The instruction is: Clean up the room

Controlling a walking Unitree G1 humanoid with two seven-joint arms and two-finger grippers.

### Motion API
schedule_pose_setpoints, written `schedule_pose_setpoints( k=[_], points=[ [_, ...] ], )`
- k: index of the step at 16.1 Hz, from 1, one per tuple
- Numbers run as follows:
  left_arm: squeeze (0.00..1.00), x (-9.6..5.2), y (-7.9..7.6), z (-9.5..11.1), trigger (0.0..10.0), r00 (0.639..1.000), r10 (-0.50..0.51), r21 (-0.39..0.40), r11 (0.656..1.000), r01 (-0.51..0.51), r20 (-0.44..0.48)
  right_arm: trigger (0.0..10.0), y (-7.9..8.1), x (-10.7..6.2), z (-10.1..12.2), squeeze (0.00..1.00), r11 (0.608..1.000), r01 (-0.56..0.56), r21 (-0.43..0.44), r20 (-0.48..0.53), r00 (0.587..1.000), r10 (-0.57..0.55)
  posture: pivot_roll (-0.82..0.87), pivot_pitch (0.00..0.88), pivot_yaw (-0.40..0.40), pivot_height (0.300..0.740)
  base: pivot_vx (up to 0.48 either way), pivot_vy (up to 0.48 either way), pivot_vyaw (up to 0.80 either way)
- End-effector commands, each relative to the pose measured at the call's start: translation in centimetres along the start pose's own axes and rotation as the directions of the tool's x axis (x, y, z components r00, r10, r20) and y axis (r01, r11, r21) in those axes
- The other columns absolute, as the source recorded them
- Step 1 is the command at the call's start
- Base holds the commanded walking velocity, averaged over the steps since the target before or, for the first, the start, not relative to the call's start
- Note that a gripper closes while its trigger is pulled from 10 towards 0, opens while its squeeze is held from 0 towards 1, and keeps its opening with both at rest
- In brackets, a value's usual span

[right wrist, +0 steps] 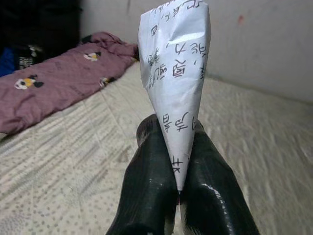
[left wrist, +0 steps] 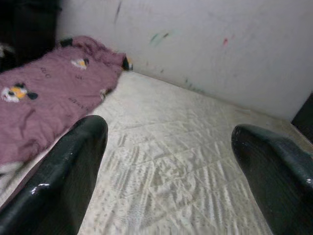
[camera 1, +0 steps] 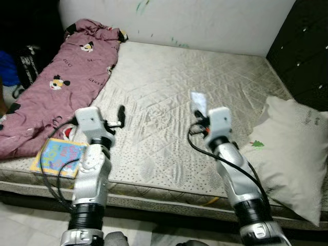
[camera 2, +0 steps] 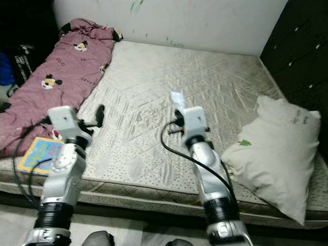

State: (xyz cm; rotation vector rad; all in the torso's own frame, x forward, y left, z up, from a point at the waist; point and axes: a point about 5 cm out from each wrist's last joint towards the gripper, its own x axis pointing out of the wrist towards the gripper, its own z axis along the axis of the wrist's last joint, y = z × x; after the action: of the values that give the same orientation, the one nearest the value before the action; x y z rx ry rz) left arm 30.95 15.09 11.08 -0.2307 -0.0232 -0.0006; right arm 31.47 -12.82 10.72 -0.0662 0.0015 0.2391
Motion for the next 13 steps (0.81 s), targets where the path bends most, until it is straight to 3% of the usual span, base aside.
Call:
schedule_pose_setpoints(
  k=[1, 7, 13],
  points=[
    [0.00, -0.1, -0.3, -0.7, 10.0, 0.999, -0.015, -0.010, 1.000, 0.014, -0.038, 10.0, -0.4, 0.0, 0.5, 0.00, 1.000, 0.015, -0.002, 0.007, 1.000, -0.015, 0.00, 0.000, -0.025, 0.740, 0.000, 0.000, 0.00],
    [0.00, 0.4, -1.4, -1.1, 10.0, 0.994, -0.083, -0.010, 0.997, 0.082, -0.076, 10.0, -1.0, -1.2, 0.0, 0.00, 0.996, 0.090, 0.018, 0.007, 0.996, -0.090, -0.06, 0.000, 0.034, 0.740, 0.000, 0.000, 0.00],
    [0.00, -0.5, -0.7, -1.2, 10.0, 0.996, -0.035, -0.016, 0.999, 0.034, -0.080, 10.0, -0.4, -1.0, -0.1, 0.00, 0.999, 0.050, 0.021, -0.018, 0.999, -0.049, 0.00, 0.000, -0.013, 0.740, 0.000, 0.000, 0.00]
  ],
)
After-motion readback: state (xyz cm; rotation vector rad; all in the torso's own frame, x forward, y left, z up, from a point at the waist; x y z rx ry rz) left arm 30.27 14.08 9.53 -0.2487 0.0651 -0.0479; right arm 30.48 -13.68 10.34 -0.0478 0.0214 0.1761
